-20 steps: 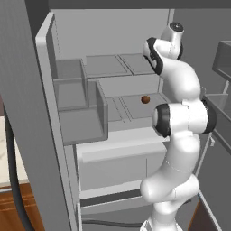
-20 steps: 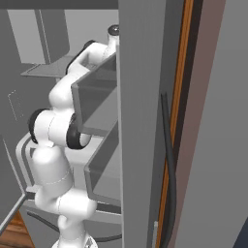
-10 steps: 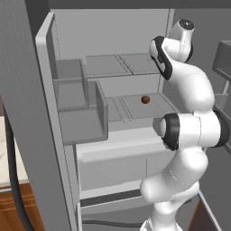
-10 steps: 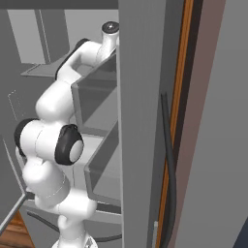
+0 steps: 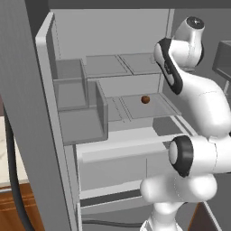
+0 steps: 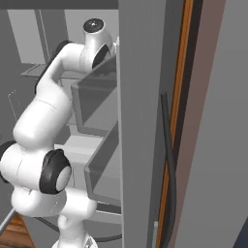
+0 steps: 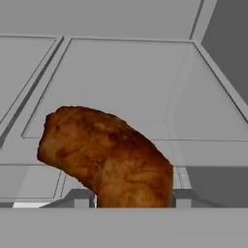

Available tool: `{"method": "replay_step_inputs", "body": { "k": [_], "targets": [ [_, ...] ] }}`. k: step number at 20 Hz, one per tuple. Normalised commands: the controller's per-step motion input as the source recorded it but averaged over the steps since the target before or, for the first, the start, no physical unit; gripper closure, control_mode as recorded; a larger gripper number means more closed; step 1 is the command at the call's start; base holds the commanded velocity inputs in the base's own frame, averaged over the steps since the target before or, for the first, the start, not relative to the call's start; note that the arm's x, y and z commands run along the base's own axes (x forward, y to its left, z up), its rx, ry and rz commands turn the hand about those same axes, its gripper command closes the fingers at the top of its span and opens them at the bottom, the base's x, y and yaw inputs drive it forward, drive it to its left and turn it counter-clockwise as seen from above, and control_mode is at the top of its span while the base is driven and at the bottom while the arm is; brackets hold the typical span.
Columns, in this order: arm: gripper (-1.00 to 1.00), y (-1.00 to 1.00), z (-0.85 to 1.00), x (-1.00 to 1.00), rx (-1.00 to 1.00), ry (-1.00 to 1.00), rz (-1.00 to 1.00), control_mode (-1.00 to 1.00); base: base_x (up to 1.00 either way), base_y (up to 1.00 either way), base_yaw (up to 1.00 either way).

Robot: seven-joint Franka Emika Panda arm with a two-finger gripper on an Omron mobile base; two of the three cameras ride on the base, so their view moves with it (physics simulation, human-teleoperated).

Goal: Open the fridge, remove the apple, lemon wedge, and chicken drumstick, and place them on any counter.

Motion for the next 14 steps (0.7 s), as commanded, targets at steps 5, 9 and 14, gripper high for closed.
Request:
{"method": "replay_step_inputs", "body": {
  "k": [5,9,14],
  "targets": [
    [1.0,0.22,0.12,-0.82,0.0,0.0,0.0,-1.0,0.0,0.0,0.0],
    [1.0,0.21,0.04,-0.84,0.0,0.0,0.0,-1.0,0.0,0.0,0.0],
    [1.0,0.12,0.09,-0.86,0.0,0.0,0.0,-1.0,0.0,0.0,0.0]
  ]
}}
